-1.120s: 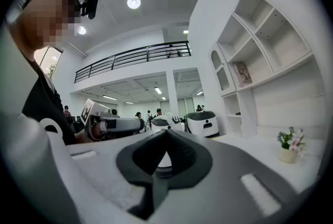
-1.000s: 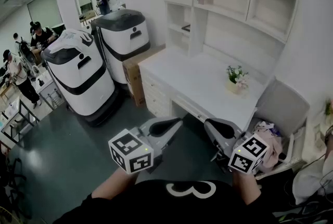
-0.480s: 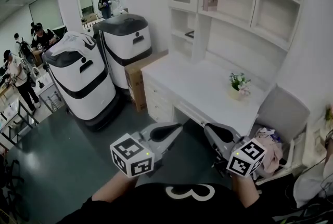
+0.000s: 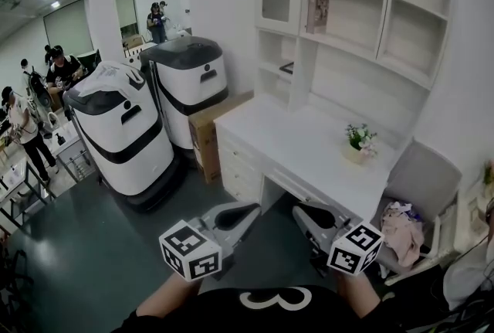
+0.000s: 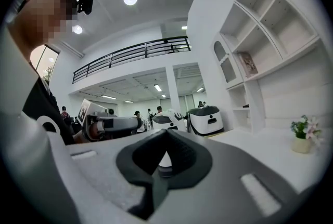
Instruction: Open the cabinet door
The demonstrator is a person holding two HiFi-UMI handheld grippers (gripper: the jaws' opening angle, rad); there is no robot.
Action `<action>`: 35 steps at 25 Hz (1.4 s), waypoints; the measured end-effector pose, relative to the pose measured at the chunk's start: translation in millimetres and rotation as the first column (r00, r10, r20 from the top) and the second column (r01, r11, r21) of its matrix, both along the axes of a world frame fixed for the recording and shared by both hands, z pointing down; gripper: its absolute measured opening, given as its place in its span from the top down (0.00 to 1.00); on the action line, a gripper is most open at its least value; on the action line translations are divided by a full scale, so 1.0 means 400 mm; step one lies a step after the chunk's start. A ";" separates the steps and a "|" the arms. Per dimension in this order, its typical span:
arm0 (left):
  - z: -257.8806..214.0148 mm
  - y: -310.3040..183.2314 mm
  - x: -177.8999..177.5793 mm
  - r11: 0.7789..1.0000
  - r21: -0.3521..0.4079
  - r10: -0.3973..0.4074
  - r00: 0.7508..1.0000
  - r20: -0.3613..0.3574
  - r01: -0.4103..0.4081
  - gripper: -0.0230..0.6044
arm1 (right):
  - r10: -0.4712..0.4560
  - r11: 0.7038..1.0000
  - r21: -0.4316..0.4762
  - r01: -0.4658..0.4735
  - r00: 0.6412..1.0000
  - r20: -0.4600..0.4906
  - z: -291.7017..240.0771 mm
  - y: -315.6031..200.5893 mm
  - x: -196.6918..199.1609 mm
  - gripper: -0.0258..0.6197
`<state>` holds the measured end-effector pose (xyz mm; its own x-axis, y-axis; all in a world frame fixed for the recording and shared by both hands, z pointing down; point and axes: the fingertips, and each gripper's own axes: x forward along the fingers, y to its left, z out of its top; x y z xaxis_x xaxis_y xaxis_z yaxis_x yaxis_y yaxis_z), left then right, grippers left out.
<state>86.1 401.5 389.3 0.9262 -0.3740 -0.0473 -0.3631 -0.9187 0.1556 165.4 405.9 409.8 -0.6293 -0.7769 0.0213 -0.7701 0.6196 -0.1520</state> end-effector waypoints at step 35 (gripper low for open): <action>0.041 -0.798 0.103 0.994 -0.052 -0.092 0.995 0.031 0.094 0.96 | -0.012 1.000 -0.011 0.011 0.999 -0.030 0.025 -0.789 0.153 0.96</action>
